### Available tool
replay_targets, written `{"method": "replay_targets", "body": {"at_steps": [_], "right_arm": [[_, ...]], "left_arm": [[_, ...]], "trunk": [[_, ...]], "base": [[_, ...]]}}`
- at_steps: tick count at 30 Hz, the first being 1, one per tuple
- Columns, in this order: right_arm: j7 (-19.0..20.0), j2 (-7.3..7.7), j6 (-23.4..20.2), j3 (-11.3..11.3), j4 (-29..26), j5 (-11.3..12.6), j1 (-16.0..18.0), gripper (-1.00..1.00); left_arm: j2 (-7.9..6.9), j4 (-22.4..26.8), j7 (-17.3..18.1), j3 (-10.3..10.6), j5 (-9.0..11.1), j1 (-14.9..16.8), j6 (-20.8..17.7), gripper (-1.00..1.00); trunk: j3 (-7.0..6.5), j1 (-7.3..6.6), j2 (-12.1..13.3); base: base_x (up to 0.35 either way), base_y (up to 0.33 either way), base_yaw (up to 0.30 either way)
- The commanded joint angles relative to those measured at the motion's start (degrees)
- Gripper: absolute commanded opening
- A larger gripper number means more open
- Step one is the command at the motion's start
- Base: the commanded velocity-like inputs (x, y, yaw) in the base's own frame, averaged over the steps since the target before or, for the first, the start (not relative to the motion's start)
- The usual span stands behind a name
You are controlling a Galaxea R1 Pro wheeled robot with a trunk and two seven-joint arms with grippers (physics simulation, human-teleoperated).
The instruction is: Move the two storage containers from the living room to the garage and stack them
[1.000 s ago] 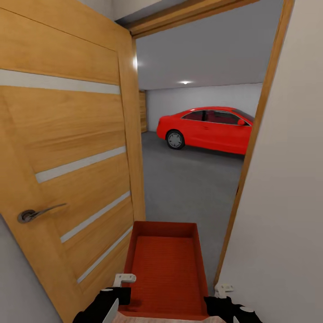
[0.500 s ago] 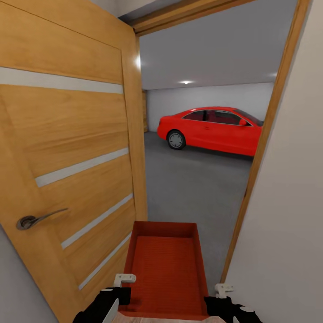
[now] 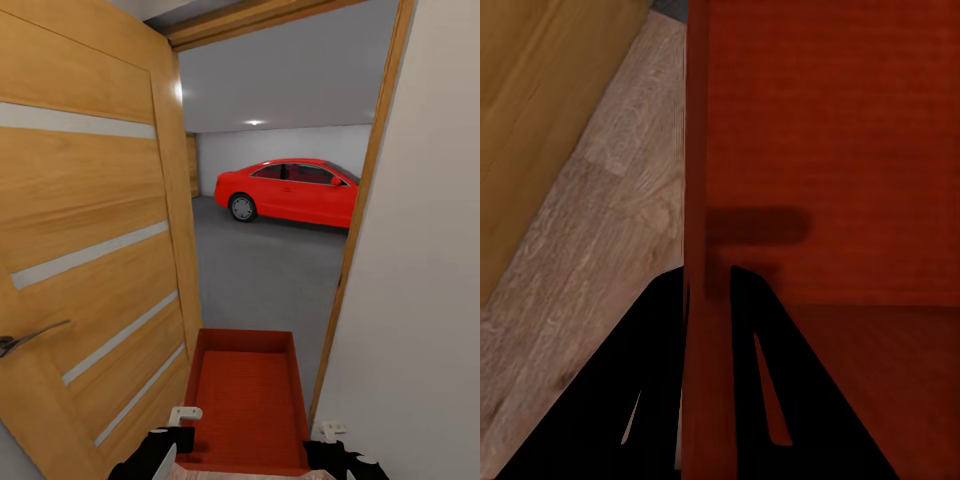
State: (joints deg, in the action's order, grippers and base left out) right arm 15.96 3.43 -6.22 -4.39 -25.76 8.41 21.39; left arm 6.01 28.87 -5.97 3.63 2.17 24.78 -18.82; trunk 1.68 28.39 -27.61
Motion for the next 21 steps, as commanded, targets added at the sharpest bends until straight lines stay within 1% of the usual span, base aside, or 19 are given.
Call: {"method": "replay_targets", "body": {"at_steps": [1, 8, 10, 15, 19, 21], "right_arm": [[-0.61, 0.00, -0.29, -0.71, -0.08, -3.14, -0.03, -1.00], [-0.61, 0.00, -0.29, -0.71, -0.08, -3.14, -0.03, -1.00], [-0.59, 0.00, -0.29, -0.70, -0.08, -3.14, -0.03, -1.00], [-0.58, -0.01, -0.29, -0.71, -0.08, -3.15, -0.03, -1.00], [-0.62, -0.01, -0.29, -0.71, -0.08, -3.14, -0.03, -1.00], [-0.65, 0.00, -0.29, -0.69, -0.08, -3.14, -0.03, -1.00]], "left_arm": [[0.32, 0.22, -2.02, -0.73, -0.33, 0.09, -0.51, -1.00], [0.32, 0.22, -2.02, -0.73, -0.33, 0.09, -0.51, -1.00], [0.31, 0.22, -2.04, -0.73, -0.33, 0.09, -0.51, -1.00], [0.32, 0.22, -2.03, -0.72, -0.33, 0.09, -0.51, -1.00], [0.32, 0.22, -2.03, -0.73, -0.33, 0.09, -0.51, -1.00], [0.30, 0.22, -2.04, -0.73, -0.33, 0.09, -0.51, -1.00]], "trunk": [[0.12, 0.03, -0.12], [0.12, 0.03, -0.12], [0.12, 0.03, -0.12], [0.12, 0.03, -0.12], [0.12, 0.03, -0.12], [0.12, 0.03, -0.12]], "base": [[0.000, 0.000, -0.275], [0.000, 0.000, -0.274], [0.000, 0.000, -0.124], [0.000, 0.000, -0.034], [0.000, 0.000, -0.177], [0.000, 0.000, -0.080]]}}
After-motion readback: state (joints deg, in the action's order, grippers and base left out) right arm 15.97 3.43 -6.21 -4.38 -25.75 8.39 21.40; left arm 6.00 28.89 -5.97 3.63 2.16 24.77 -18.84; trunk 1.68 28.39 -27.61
